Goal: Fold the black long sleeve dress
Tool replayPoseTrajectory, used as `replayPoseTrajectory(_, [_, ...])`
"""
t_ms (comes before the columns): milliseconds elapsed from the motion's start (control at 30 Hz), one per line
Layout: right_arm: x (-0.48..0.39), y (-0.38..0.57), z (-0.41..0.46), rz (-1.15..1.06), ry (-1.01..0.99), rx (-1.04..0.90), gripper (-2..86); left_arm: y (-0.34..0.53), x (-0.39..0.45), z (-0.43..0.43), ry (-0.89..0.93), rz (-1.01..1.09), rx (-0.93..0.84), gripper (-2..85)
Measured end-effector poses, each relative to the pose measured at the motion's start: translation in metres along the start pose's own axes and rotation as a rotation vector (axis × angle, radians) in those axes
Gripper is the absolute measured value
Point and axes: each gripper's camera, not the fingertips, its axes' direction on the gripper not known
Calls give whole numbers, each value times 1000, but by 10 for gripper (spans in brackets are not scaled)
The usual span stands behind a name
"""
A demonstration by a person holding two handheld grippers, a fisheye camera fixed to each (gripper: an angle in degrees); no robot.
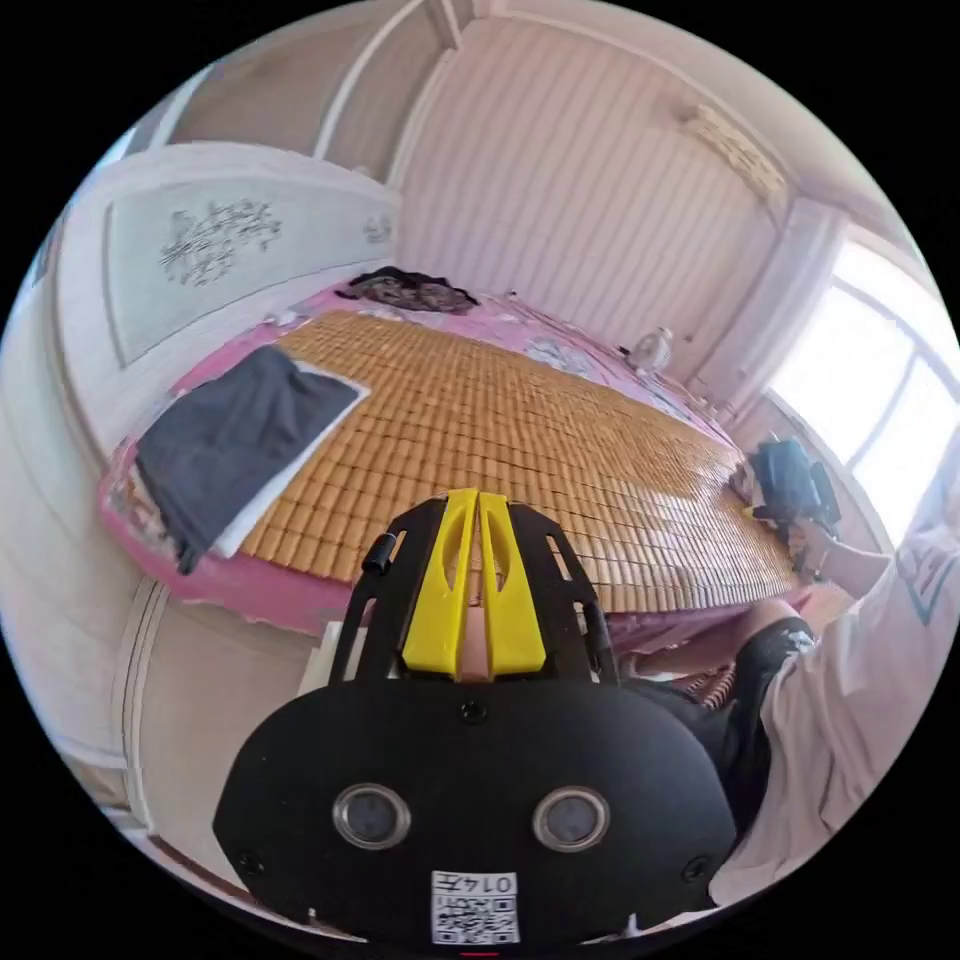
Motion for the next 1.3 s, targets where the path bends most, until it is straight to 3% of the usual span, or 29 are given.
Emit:
replayPoseTrajectory(133, [54, 102, -78, 210, 113, 193, 10, -22, 142, 83, 271, 293, 56, -6])
replayPoseTrajectory(233, [85, 175, -121, 333, 157, 300, 10, -35, 241, 141, 442, 395, 24, 6])
replayPoseTrajectory(333, [109, 232, -155, 400, 222, 369, 13, -49, 337, 185, 479, 441, 40, 87])
replayPoseTrajectory(600, [184, 299, -245, 427, 500, 505, 58, -42, 571, 293, 709, 688, 14, 108])
replayPoseTrajectory(867, [236, 258, -275, 185, 777, 497, 89, 14, 780, 442, 756, 903, -255, 132])
replayPoseTrajectory(967, [261, 246, -264, 189, 873, 453, 109, 29, 838, 489, 743, 913, -290, 133])
replayPoseTrajectory(1067, [301, 248, -251, 268, 929, 292, 92, 39, 885, 530, 717, 931, -293, 133])
replayPoseTrajectory(1167, [316, 275, -277, 244, 836, 369, 22, 48, 925, 561, 685, 960, -255, 134])
replayPoseTrajectory(1300, [332, 325, -338, 271, 625, 560, 5, 53, 975, 590, 680, 950, -207, 136])
